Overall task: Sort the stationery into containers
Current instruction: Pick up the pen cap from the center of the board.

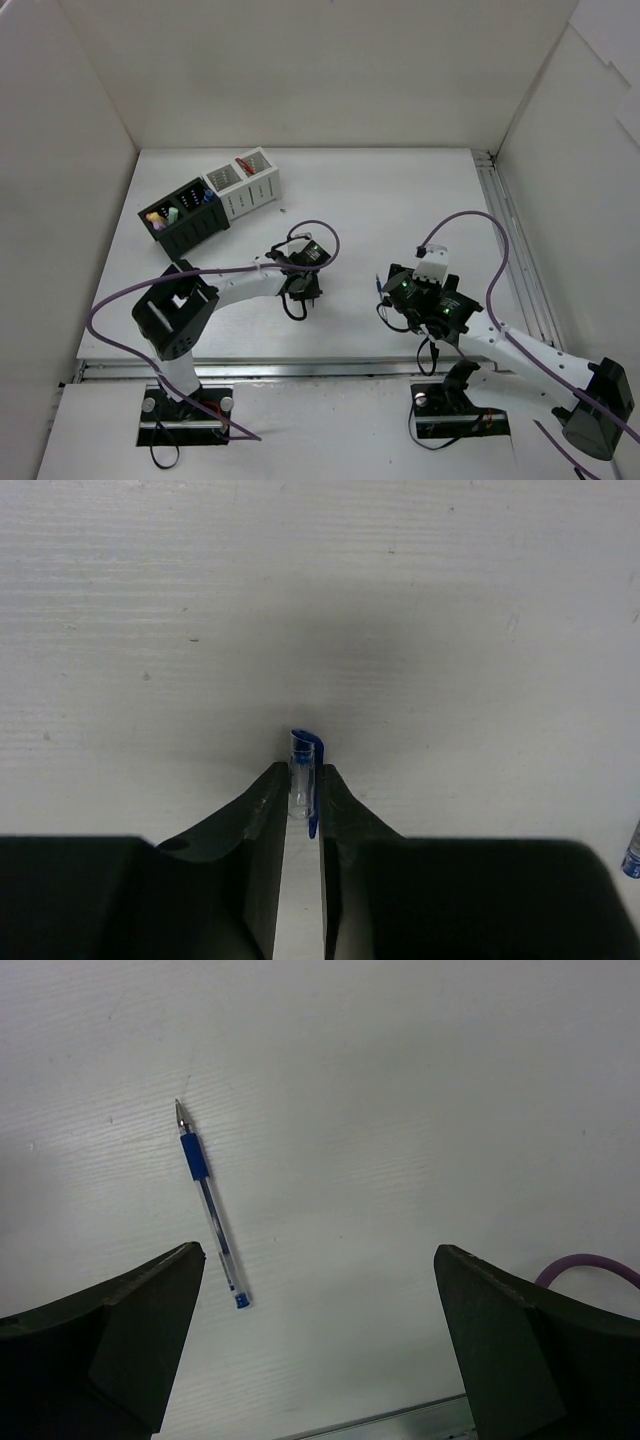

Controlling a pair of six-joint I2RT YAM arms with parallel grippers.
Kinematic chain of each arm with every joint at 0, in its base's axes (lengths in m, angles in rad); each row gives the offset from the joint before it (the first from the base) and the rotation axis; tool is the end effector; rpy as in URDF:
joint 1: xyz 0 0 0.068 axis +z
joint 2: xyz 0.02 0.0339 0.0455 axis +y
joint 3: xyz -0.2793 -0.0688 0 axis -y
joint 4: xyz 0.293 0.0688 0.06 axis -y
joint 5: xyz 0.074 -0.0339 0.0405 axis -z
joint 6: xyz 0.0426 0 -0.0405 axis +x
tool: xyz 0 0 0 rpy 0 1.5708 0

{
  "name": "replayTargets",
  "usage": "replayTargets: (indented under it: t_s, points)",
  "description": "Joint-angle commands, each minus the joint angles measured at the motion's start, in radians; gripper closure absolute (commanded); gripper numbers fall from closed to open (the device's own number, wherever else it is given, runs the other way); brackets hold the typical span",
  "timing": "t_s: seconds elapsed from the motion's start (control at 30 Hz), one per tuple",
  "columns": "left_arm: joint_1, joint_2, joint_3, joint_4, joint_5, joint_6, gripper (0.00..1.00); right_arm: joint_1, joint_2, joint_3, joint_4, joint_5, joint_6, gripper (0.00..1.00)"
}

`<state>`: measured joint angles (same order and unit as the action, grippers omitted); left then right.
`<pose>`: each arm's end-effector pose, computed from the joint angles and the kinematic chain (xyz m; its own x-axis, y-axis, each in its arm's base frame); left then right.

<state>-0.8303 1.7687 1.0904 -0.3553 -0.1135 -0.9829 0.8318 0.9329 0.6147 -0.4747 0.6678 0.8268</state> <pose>0.2736 -0.2922 0.1503 -0.8992 -0.2417 -0.3648 -0.0973 0.9232 -0.3718 0.1718 0.1494 0.2267 -0.5366 0.2689 -0.7999 0.1582 0.9631 0.2176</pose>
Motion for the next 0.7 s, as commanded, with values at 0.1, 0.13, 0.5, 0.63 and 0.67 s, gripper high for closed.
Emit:
replayTargets:
  t_s: [0.1,0.13,0.5,0.63,0.67]
  points:
    - [-0.009,0.018,0.029,0.007,0.012,0.009,0.98,0.013,0.015,0.017,0.016,0.073,0.018,0.02]
    - [-0.009,0.012,0.031,-0.002,-0.007,0.012,0.99,0.012,0.014,0.019,0.019,0.078,0.012,0.02]
    - [0.115,0.011,0.097,-0.085,-0.06,-0.141,0.97,0.013,0.066,0.063,0.018,0.093,-0.086,0.02]
    - [0.2,0.028,0.095,-0.036,0.034,-0.298,1.0,0.012,0.105,0.092,0.018,0.096,-0.095,0.02]
    - [0.21,0.022,0.091,-0.012,0.049,-0.313,1.0,0.013,0.11,0.095,0.019,0.096,-0.094,0.02]
